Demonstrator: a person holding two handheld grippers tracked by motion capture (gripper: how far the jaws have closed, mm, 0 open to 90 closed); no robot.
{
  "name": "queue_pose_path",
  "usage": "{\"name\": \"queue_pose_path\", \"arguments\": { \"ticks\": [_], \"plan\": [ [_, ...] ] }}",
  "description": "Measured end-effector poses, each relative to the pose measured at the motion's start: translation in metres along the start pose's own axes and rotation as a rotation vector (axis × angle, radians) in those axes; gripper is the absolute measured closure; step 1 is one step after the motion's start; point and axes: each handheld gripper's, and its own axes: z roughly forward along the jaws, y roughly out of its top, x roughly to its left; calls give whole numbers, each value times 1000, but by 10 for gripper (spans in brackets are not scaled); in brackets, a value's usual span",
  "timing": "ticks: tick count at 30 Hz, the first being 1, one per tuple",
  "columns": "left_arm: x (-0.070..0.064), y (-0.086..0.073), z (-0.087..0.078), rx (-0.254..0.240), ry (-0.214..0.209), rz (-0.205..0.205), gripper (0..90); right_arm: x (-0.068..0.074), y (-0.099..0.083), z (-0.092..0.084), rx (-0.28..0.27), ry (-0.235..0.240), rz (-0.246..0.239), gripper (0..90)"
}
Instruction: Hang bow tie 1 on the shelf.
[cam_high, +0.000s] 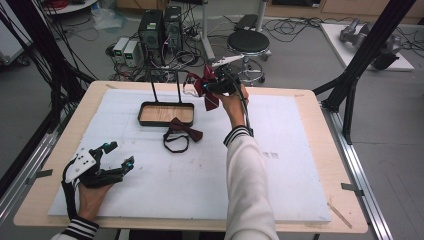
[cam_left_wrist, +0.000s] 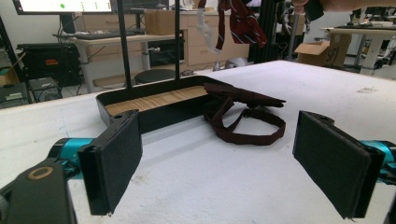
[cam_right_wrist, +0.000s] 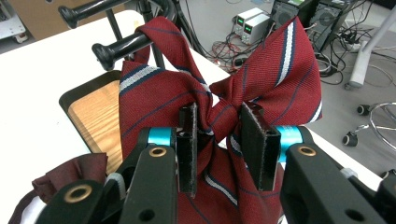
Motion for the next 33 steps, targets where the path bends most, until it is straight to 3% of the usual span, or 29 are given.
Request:
{"name": "queue_pose_path", "arguments": {
  "ticks": [7, 8, 9, 11, 12, 14, 24, 27, 28, 31, 32, 33],
  "plan": [
    [0, 0, 0, 1, -1, 1, 162, 1, -1, 3, 17, 22, -13, 647],
    [0, 0, 0, -1, 0, 1, 162, 2, -2, 5, 27, 27, -21, 468],
    [0, 0, 0, 0, -1, 3, 162, 2, -2, 5, 27, 27, -21, 468],
    [0, 0, 0, 0, -1, 3, 162, 5, -3, 8, 50, 37, -22, 246],
    [0, 0, 0, 0, -1, 3, 162, 5, -3, 8, 50, 37, -22, 246],
    [0, 0, 0, 0, -1, 2, 162, 5, -4, 9, 40, 33, -2, 112],
    [0, 0, 0, 1, 0, 3, 162, 4, -5, -10, 27, 69, -12, 110],
    [0, 0, 0, -2, -2, 2, 162, 7, -11, -29, -36, 46, -24, 110],
    [0, 0, 0, -2, -2, 2, 162, 5, -15, -40, -8, 59, -17, 110],
    [0, 0, 0, -1, -3, 1, 161, 5, -18, -54, -8, 59, -15, 110],
    [0, 0, 0, -1, -2, 1, 161, 7, -21, -64, -64, 44, -23, 111],
    [0, 0, 0, -2, 1, 4, 161, 9, -25, -78, -88, 46, -16, 110]
  ]
}}
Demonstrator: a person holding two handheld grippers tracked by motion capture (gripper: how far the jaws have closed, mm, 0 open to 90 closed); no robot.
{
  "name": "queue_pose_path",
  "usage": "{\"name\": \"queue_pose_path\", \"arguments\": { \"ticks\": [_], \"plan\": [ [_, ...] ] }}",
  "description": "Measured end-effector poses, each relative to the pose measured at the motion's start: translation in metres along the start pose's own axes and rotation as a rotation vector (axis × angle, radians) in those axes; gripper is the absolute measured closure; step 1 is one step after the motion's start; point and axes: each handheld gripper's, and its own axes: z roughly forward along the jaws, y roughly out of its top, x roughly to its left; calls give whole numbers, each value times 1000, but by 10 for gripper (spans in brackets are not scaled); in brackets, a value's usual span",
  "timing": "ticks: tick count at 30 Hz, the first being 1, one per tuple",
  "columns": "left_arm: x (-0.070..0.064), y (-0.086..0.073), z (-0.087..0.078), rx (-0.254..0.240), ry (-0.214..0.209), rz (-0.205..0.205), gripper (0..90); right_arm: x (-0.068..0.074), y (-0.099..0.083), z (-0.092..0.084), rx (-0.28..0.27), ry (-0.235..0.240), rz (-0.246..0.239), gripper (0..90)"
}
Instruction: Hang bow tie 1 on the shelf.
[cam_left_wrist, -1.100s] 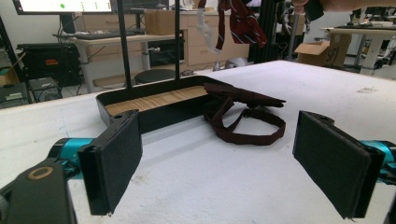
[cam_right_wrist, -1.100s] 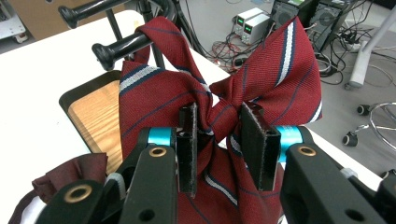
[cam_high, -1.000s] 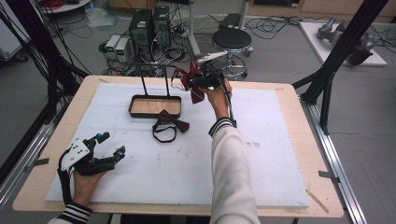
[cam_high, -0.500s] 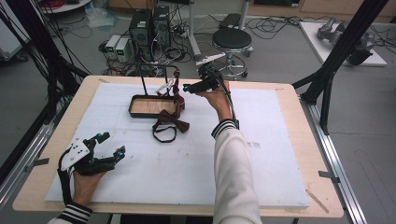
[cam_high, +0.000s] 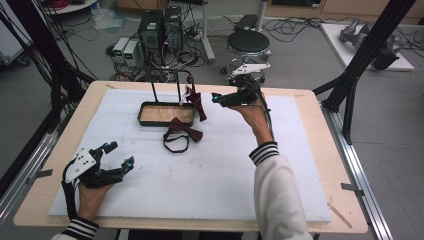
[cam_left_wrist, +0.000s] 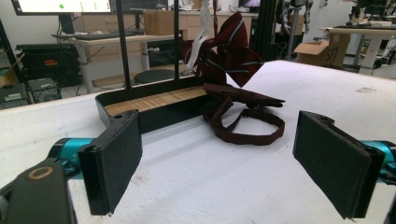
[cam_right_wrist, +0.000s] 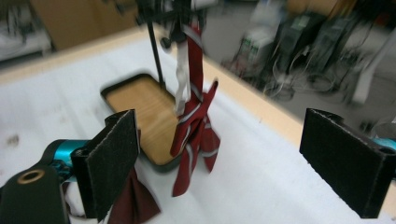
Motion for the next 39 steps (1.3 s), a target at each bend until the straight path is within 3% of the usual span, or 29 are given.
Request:
{"name": "queue_pose_path", "arguments": {
  "ticks": [4, 6, 7, 9, 12, 13, 15, 18, 20, 21, 22, 27, 29, 33, 39],
  "plan": [
    [0, 0, 0, 1, 1, 4, 161, 5, 0, -16, 2, 1, -11, 110],
    [0, 0, 0, 0, 2, 4, 161, 13, -4, -31, -83, -19, -21, 111],
    [0, 0, 0, 0, 1, 5, 161, 19, -4, -44, -62, -8, -26, 111],
    [0, 0, 0, -1, 2, 5, 161, 22, -5, -51, -67, -8, -30, 111],
    [0, 0, 0, 0, 2, 4, 161, 38, -17, -82, -147, -27, -42, 111],
    [0, 0, -1, 0, 3, 5, 161, 38, -17, -82, -147, -27, -42, 111],
    [0, 0, -1, 1, 2, 5, 161, 48, -32, -103, -194, -48, -42, 111],
    [1, 0, 0, 4, -4, -2, 161, 54, -47, -115, -228, -62, -28, 111],
    [1, 0, 0, 4, -2, -4, 161, 60, -65, -123, -257, -79, -17, 111],
    [1, 0, 0, 4, -3, -3, 161, 65, -83, -129, -270, -106, -29, 111],
    [1, 0, 0, 5, -4, -2, 161, 65, -83, -129, -270, -106, -29, 111],
    [0, 0, 0, 1, -3, 2, 160, 77, -135, -144, -361, -178, -8, 111],
    [0, 0, 0, -1, -3, 2, 160, 79, -151, -147, -370, -200, 4, 111],
    [1, 0, -1, -4, 0, -4, 160, 82, -173, -147, -392, -221, 41, 111],
    [0, 0, -1, -3, 3, 4, 160, 88, -192, -137, -379, -247, 11, 111]
  ]
}}
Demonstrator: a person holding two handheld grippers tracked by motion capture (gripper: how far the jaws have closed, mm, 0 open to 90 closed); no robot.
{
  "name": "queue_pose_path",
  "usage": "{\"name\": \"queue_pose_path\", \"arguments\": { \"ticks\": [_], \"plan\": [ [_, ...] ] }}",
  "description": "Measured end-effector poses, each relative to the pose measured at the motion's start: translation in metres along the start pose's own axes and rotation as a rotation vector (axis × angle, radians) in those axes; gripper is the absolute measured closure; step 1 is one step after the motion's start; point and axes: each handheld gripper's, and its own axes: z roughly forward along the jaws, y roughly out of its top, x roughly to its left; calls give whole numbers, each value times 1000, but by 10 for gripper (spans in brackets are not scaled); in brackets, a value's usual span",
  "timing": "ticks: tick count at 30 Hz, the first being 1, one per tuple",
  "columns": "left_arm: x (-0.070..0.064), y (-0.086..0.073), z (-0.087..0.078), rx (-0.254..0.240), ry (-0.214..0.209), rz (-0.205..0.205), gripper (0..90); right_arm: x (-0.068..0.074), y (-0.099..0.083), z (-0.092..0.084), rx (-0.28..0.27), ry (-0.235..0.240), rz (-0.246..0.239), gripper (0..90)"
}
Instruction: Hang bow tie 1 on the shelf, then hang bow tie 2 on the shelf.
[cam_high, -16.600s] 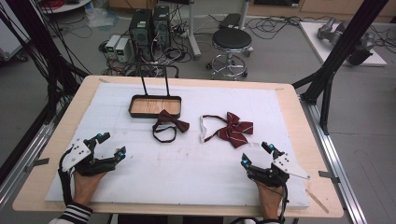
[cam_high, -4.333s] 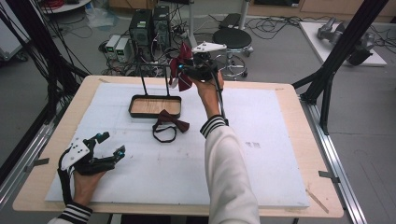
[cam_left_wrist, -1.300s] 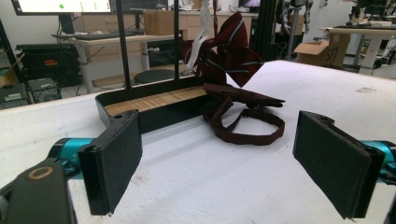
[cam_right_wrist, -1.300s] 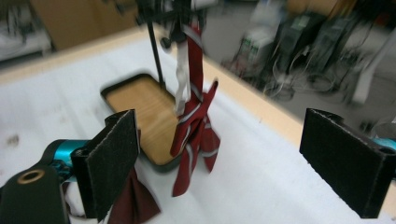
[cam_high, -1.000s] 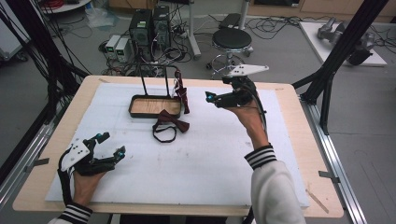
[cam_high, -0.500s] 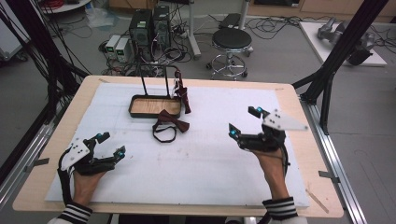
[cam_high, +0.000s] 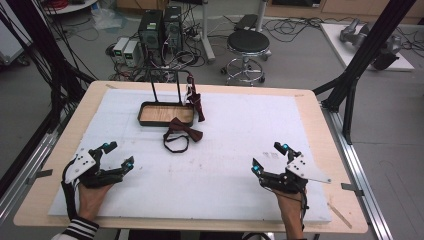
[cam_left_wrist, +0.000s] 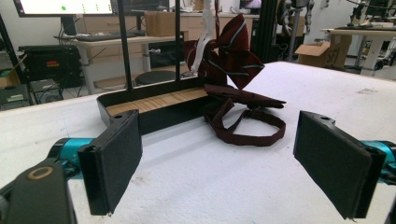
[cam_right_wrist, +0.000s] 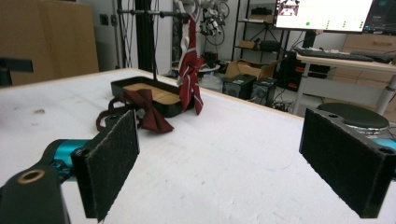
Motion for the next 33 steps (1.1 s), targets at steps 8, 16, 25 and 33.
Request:
{"name": "queue_pose_path", "arguments": {
  "ticks": [8, 16, 25, 33],
  "plan": [
    [-1, 0, 0, 0, 7, 4, 160, 6, -15, 2, -8, 0, 21, 111],
    [1, 0, -1, -7, 6, -11, 158, 1, -18, -4, -31, -18, 37, 111],
    [2, 0, -1, -17, 11, -28, 157, 3, -29, -2, -11, -32, 34, 112],
    [5, 9, 0, 14, 29, -19, 157, 3, -35, -1, 1, -33, 40, 111]
  ]
}}
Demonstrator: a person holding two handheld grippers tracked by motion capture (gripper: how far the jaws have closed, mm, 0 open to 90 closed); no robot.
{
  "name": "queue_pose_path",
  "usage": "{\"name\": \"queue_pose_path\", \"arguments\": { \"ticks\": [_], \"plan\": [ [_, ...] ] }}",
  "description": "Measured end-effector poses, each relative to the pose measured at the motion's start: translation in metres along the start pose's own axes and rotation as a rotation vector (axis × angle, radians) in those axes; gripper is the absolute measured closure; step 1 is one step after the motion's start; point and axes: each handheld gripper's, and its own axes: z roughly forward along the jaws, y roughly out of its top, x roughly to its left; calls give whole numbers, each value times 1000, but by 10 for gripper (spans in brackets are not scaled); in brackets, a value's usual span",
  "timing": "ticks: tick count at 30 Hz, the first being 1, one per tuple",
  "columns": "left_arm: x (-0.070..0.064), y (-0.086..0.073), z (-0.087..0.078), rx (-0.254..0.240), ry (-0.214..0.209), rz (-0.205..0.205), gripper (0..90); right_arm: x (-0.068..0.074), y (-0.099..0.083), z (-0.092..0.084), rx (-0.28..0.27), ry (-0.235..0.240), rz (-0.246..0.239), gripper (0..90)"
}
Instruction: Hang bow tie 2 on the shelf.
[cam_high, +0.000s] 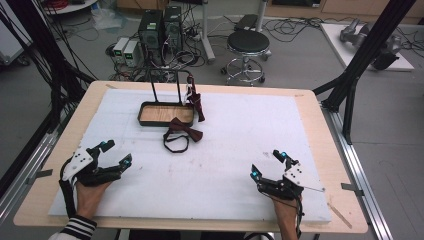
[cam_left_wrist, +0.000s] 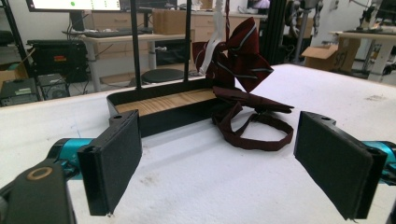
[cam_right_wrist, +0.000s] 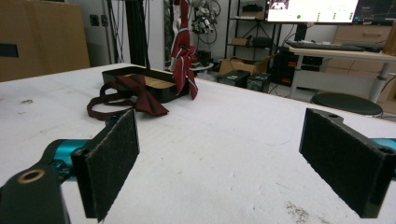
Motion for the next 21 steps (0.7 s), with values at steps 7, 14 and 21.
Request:
{"name": "queue_pose_path", "arguments": {
  "ticks": [7, 14, 21],
  "plan": [
    [0, 24, 11, 52, -31, 65, 155, 0, -6, 2, 11, 3, -5, 111],
    [-3, 48, 29, 127, -80, 146, 154, 1, -8, 4, 25, 14, 1, 111],
    [-9, 62, 48, 179, -146, 175, 154, -1, -12, 4, 23, 15, 11, 111]
  ]
}}
